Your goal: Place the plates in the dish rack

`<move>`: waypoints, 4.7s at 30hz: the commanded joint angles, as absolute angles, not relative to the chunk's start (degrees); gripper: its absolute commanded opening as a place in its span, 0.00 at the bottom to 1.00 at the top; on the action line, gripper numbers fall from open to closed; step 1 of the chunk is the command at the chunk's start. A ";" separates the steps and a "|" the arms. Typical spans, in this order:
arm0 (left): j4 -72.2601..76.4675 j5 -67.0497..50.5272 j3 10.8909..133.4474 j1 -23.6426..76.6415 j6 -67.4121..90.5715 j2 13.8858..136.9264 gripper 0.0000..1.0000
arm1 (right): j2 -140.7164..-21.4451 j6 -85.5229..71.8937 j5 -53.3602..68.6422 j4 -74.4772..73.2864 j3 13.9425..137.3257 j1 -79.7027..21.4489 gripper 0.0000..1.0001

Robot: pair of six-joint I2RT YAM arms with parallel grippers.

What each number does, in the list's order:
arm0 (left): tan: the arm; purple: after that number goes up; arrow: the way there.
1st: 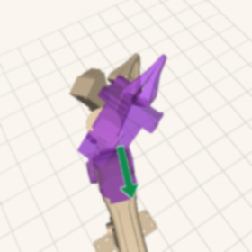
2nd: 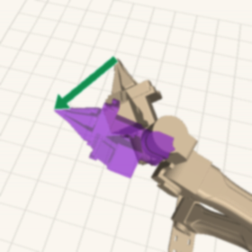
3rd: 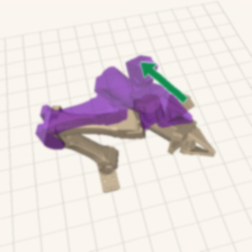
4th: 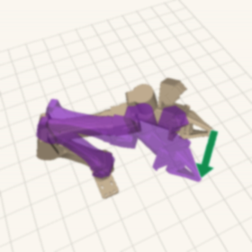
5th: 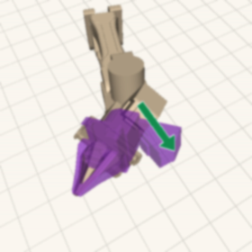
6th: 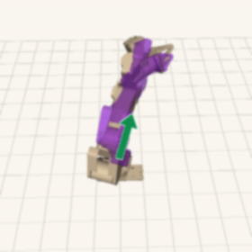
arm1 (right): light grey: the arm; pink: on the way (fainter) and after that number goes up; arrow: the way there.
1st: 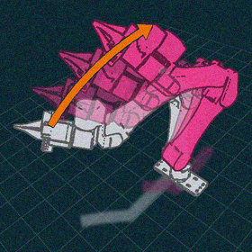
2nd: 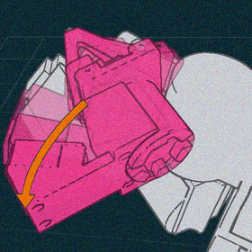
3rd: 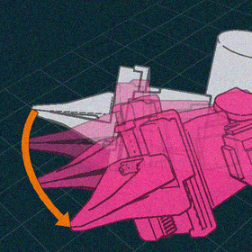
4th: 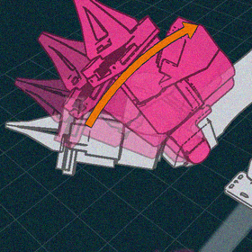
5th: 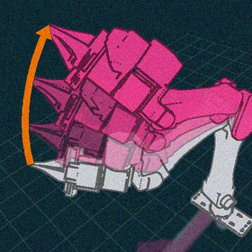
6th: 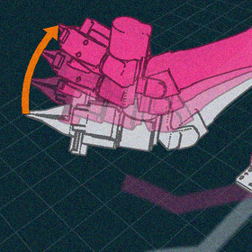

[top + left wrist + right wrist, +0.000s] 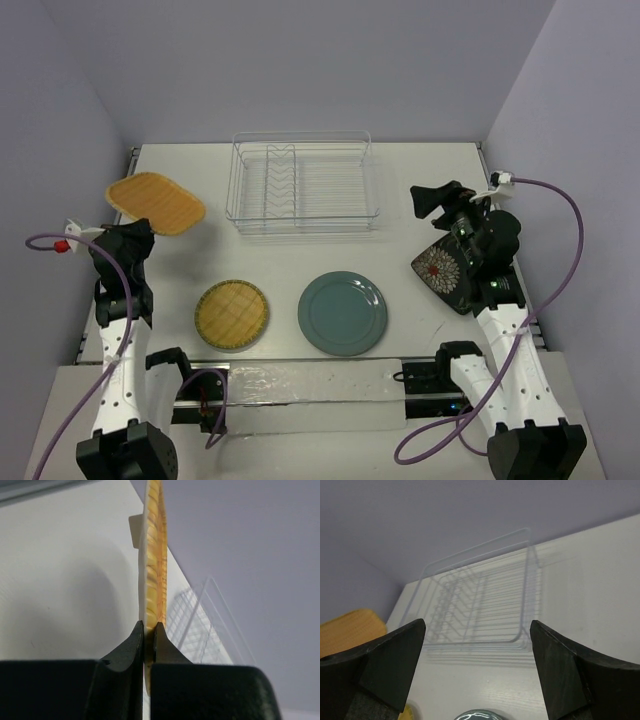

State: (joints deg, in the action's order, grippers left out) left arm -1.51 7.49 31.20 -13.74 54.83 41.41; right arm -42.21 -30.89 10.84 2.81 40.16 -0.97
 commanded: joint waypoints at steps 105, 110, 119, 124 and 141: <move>6.04 16.30 48.76 15.64 26.72 58.67 0.96 | -142.78 33.84 46.41 7.12 136.93 -20.30 0.00; 6.24 15.61 49.13 15.56 26.72 59.56 0.96 | -143.79 33.28 46.64 7.56 136.23 -20.30 0.00; 6.24 14.85 49.57 15.47 26.98 60.65 0.96 | -145.02 31.38 45.17 8.70 135.09 -20.04 0.13; 6.04 14.96 49.72 15.38 27.16 61.11 0.96 | -145.68 28.93 44.67 11.68 134.13 -20.04 0.16; 4.67 15.34 49.72 15.12 29.29 60.97 0.96 | -143.36 26.18 44.48 11.15 129.90 -20.13 0.35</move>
State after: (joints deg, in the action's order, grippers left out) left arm 3.59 15.79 47.29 15.62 28.30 61.89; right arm -145.14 27.78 44.88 8.11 131.25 -20.32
